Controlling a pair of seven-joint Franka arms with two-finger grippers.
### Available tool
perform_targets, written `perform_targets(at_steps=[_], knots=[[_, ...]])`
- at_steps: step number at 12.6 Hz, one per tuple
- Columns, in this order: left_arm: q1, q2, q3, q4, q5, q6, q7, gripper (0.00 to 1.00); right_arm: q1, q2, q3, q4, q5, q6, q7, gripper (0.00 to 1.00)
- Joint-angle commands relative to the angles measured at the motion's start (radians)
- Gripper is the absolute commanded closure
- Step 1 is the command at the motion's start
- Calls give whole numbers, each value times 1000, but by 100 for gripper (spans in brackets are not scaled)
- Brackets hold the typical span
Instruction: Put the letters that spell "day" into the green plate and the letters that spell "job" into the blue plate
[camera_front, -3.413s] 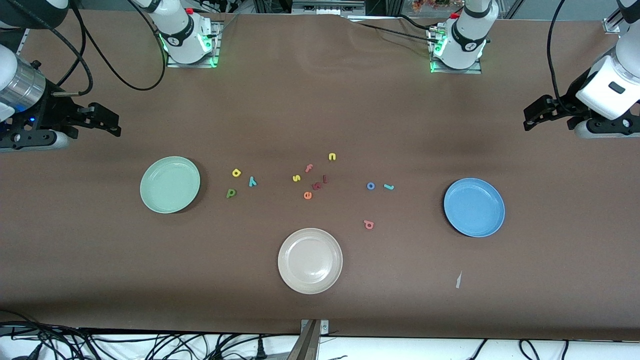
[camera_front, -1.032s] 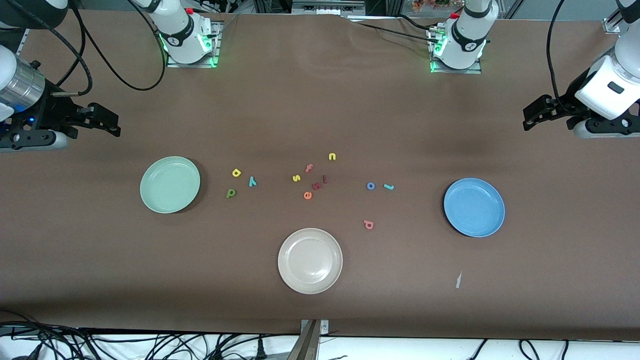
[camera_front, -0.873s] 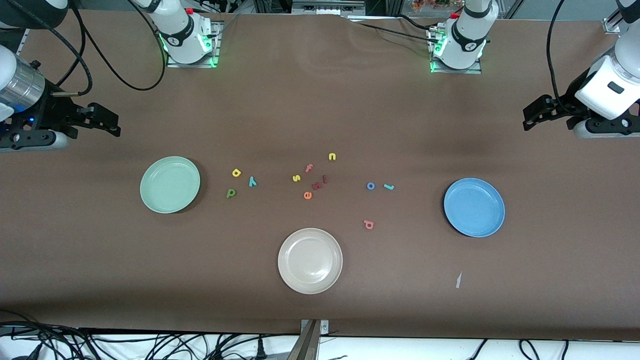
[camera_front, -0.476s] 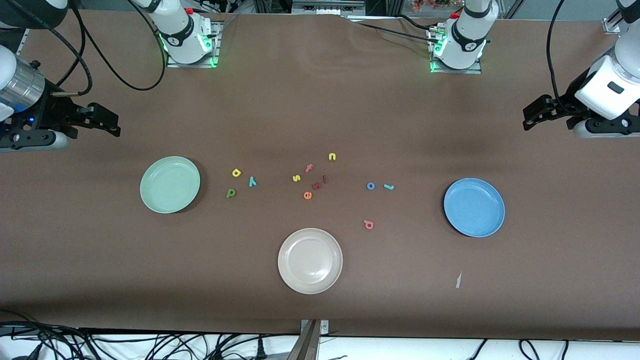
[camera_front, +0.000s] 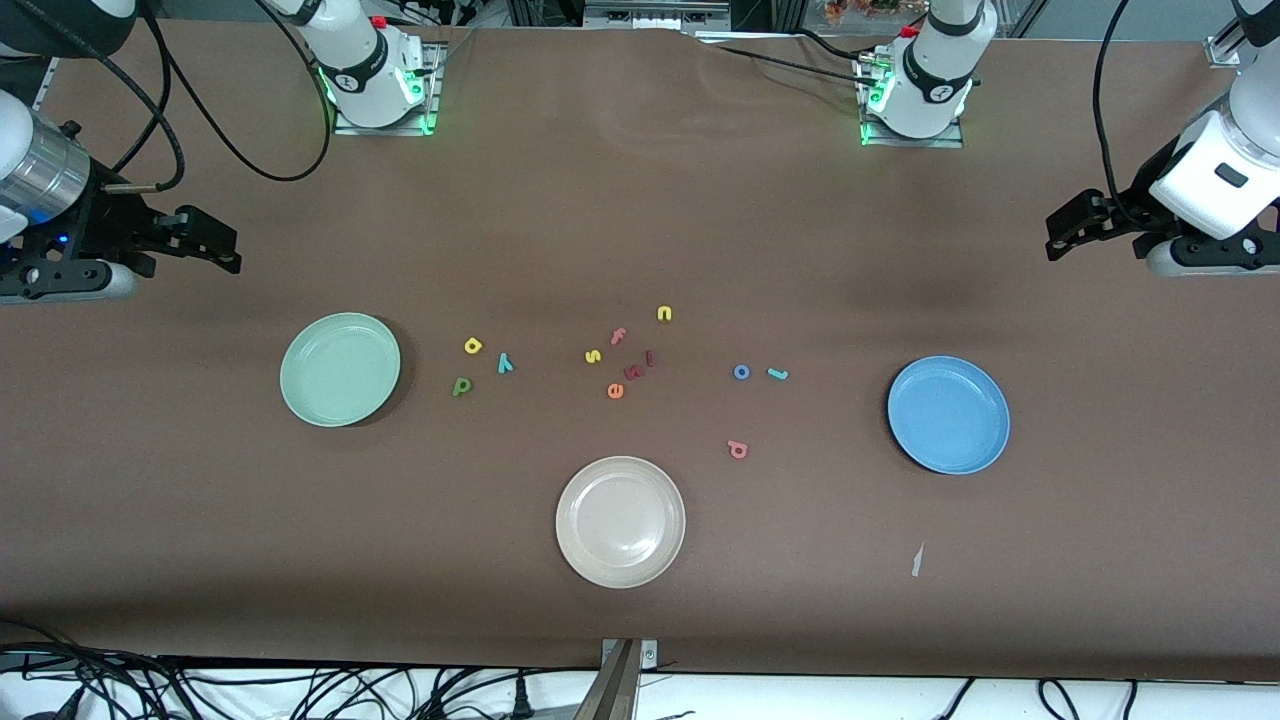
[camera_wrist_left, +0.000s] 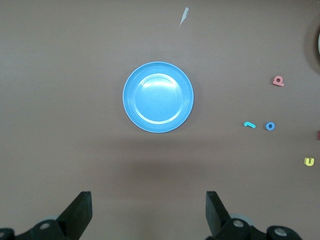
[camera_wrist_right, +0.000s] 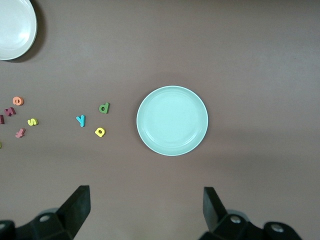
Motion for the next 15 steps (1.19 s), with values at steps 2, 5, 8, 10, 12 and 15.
perform_targets(at_steps=[2,5,8,10,12,15], knots=[[-24,17,-6,2,-11,-9,18,0,0,7,2,19,3,-4,10,0],[-143,152,-4,69,3,1,13,0,0,7,2,17,5,-2,10,0],[-210,294,-6,143,-9,32,4,0,-2,7,2,19,5,-4,10,0],[-275,401,-2,202,-2,138,0,0,0,7,2,17,5,-2,10,0],[-299,574,-1,376,0,181,-2,0,10,24,5,20,3,-2,11,0],[-319,760,-2,532,1,303,13,0,74,94,5,34,2,30,13,0]])
